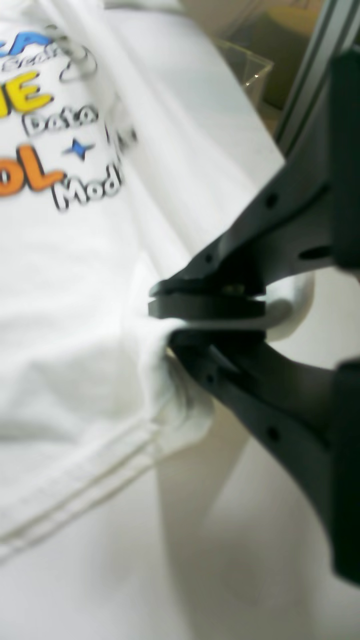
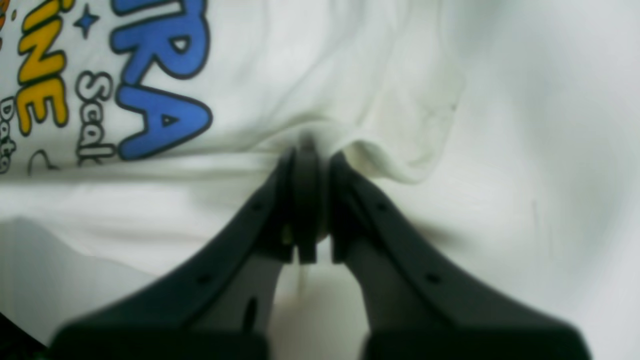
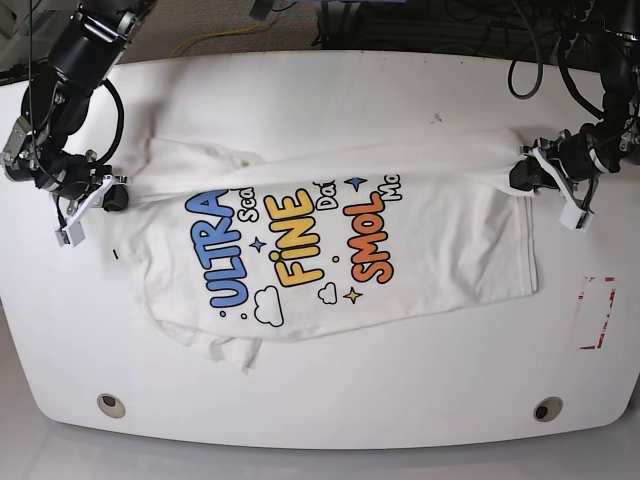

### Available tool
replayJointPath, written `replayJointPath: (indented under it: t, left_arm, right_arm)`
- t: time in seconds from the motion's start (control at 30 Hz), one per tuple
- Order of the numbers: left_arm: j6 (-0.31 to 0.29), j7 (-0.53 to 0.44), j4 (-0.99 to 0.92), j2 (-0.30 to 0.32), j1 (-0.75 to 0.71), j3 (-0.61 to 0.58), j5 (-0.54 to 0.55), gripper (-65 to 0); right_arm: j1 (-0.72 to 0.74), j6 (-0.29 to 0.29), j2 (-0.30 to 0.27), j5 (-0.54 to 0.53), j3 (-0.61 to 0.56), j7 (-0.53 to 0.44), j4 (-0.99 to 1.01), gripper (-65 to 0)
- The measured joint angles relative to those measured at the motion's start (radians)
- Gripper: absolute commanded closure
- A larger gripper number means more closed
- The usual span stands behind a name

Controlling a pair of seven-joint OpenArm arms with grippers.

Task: Fold the T-shirt properly
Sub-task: 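Pull the shirt edge with both grippers to straighten it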

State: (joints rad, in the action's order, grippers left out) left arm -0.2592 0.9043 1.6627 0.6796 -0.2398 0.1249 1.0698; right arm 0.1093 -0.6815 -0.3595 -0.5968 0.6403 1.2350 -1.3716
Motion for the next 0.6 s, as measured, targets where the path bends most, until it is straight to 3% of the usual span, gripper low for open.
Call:
replayJointPath:
  t: [0.2,0.3,0.37,0.47,0.6]
  left_arm:
    - [-0.003,-0.002,-0.070,-0.003,0.056,0.000,0.004,-0.4]
    - [-0.002,-0.002,-0.110,-0.027,0.089,0.000,0.001,-0.4]
    - [-0.002,-0.004,-0.127,-0.046,0.107,0.000,0.000,-0.4]
    - [0.000,-0.003,-0.132,-0.052,0.116,0.000,0.000,-0.4]
    - [0.000,-0.003,-0.136,-0.052,0.116,0.000,0.000,-0.4]
  right_arm:
    - [0.066,-0.003,0.017,0.052,-0.007,-0.062,0.013,0.0]
    - [0.104,-0.003,0.028,0.079,-0.005,-0.083,0.048,-14.7]
    - [0.111,-0.003,0.036,0.101,-0.005,-0.082,0.077,-28.4]
    - [0.094,-0.004,0.038,0.100,-0.002,-0.079,0.081,-42.2]
    - [0.029,-0.008,0.036,0.100,0.028,-0.079,0.014,-45.8]
